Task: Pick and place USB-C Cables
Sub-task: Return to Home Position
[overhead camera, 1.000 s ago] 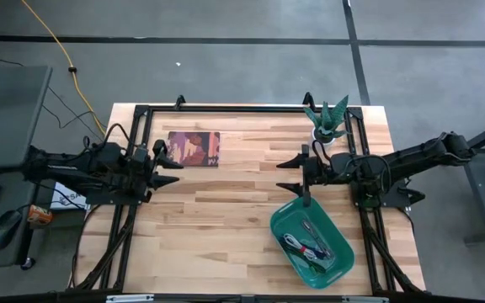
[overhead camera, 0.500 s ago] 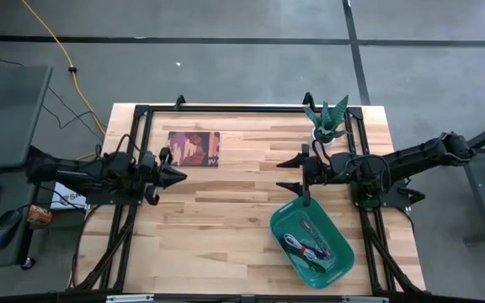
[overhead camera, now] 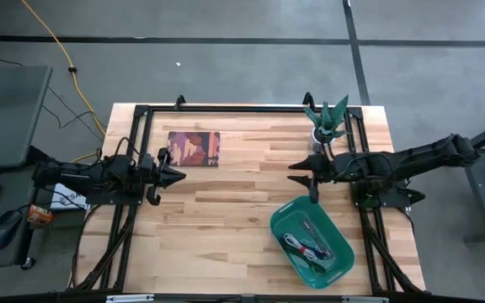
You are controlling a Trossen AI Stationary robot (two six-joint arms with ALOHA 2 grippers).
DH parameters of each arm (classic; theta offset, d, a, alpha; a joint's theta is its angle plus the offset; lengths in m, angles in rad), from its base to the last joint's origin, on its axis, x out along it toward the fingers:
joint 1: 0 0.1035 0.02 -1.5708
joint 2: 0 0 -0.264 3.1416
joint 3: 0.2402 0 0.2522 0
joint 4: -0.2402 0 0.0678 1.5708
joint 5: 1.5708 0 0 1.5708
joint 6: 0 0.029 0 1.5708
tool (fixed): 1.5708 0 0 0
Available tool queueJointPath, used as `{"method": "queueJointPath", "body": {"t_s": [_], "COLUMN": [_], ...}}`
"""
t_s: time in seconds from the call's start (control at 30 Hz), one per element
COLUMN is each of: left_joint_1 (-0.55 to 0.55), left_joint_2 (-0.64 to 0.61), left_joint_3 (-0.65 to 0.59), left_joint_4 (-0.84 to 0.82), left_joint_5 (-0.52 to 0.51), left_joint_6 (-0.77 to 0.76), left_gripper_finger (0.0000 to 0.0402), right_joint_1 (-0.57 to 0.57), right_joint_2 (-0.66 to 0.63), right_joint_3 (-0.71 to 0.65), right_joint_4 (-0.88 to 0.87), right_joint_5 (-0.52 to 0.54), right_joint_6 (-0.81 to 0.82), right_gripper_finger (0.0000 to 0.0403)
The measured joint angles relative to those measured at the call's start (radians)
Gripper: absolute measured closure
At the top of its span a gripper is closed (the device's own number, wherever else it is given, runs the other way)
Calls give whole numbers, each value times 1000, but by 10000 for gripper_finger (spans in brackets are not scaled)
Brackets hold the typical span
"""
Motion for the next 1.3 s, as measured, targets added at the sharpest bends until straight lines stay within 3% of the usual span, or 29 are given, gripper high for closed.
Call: {"method": "queueJointPath", "body": {"t_s": [0.13, 0.2, 0.57, 0.8, 1.1, 1.3], "left_joint_1": [0, 0, 0, 0, 0, 0], "left_joint_2": [-28, -41, -74, -74, -74, -73], "left_joint_3": [0, 0, 0, 0, 0, 0], "left_joint_4": [-35, -75, -134, -134, -134, -134], "left_joint_5": [-6, -8, 0, 27, 33, 35], "left_joint_6": [18, 28, 11, 18, 24, 25], "left_gripper_finger": [402, 401, 401, 401, 401, 401], "right_joint_1": [0, 5, 16, 16, 14, 14], "right_joint_2": [-103, -157, -450, -647, -878, -867], "right_joint_3": [-1, -28, -349, -507, -532, -589], "right_joint_4": [-143, -152, 115, 261, 102, 127], "right_joint_5": [5, 5, 30, -17, -45, -30], "right_joint_6": [41, 70, 106, 21, -9, 15], "right_gripper_finger": [361, 391, 395, 402, 402, 403]}}
